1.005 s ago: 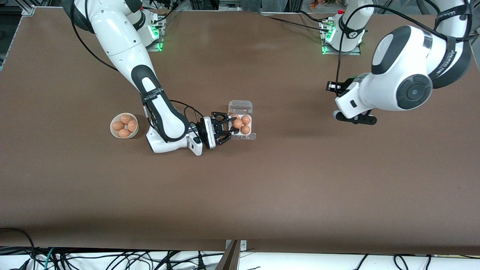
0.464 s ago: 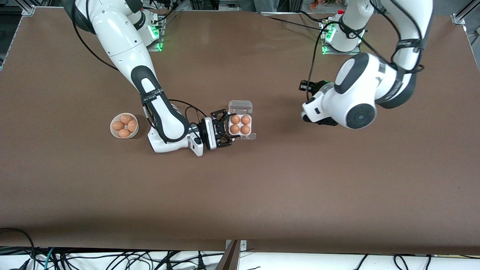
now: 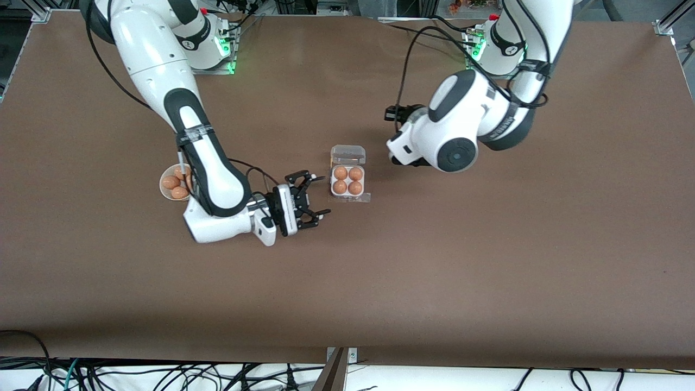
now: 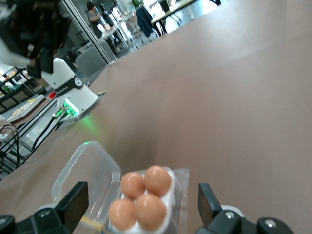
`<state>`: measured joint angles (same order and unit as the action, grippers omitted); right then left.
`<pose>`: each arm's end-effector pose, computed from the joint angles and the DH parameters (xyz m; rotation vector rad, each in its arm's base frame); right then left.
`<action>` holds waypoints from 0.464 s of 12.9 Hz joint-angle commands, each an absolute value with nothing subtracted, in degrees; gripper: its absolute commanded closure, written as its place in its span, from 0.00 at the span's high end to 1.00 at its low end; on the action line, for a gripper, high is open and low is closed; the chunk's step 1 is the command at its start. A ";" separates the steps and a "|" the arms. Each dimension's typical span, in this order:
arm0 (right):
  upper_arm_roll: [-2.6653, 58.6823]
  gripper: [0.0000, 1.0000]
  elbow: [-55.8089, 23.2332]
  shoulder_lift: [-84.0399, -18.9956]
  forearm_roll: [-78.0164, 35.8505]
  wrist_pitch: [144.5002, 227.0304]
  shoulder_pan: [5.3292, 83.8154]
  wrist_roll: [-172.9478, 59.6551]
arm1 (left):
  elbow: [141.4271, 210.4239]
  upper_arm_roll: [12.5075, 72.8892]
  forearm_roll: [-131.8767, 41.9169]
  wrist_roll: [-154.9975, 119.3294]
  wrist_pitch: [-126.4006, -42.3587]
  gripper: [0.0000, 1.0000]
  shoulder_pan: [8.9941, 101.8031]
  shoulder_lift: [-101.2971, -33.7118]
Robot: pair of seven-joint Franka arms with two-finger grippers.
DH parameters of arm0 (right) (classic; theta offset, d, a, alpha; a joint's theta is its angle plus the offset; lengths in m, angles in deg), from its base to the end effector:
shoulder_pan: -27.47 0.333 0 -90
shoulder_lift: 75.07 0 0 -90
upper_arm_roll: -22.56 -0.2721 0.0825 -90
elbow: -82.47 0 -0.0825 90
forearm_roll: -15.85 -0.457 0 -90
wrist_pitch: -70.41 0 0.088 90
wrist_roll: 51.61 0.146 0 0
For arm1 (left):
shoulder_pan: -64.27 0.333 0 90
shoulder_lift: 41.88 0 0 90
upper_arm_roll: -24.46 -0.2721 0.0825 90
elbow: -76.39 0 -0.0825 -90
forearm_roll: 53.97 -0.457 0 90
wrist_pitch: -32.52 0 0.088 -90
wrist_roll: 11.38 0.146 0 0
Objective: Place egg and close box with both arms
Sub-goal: 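Open the right gripper and withdraw while the left gripper grasps the lid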
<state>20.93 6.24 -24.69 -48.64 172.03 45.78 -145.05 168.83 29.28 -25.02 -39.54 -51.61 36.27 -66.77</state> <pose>0.6582 0.3558 0.1271 -1.5280 -1.3589 -0.3638 0.4956 -0.4058 0.2589 2.7541 0.0223 -1.1055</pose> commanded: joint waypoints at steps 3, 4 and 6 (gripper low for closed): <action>20.80 1.00 12.76 -24.44 -36.38 160.70 37.51 -133.64 | 167.27 28.68 -23.21 -51.18 -62.28 0.24 28.95 -73.42; 20.89 1.00 13.56 -24.53 -34.18 158.41 36.28 -131.96 | 167.09 28.68 -23.12 -52.50 -65.36 0.24 28.07 -74.39; 22.02 1.00 14.35 -25.32 -29.26 156.90 33.90 -130.02 | 164.82 28.68 -23.30 -54.44 -68.37 0.24 26.49 -77.46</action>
<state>21.63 12.71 -24.73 -33.10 159.07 35.31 -132.90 168.49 29.33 -24.44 -51.99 -67.41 27.84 -74.47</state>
